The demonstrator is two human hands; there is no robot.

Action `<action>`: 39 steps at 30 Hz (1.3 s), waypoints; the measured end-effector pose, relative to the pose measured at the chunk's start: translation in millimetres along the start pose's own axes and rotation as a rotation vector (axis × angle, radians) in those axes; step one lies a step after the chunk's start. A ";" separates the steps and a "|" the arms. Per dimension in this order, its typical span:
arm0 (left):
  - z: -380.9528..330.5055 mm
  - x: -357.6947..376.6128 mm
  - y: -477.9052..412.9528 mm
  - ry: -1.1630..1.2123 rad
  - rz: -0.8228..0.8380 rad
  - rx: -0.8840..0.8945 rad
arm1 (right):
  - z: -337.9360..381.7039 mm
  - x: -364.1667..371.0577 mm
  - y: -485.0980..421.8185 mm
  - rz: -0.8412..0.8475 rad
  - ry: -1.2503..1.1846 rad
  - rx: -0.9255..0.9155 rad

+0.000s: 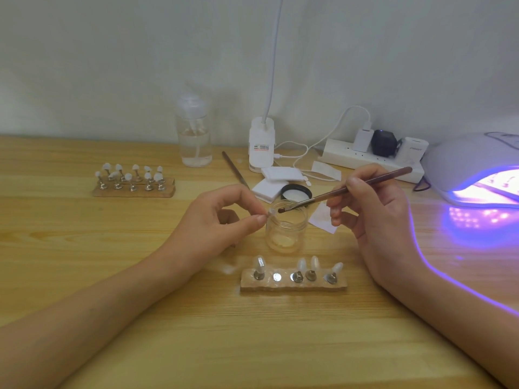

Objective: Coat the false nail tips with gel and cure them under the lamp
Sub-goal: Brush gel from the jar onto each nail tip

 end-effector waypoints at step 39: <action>-1.8 1.5 2.6 -0.115 -0.010 -0.045 | 25.4 -22.6 -3.6 0.032 0.126 -0.271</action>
Point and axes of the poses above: each hand's wrist, its own y-axis away from the middle knuckle, its own x-axis out of the palm, z = x × y, the point moved 4 cm from there along -y, towards the middle knuckle, and after that the axes turned 2 degrees about y, right-handed, at the moved point
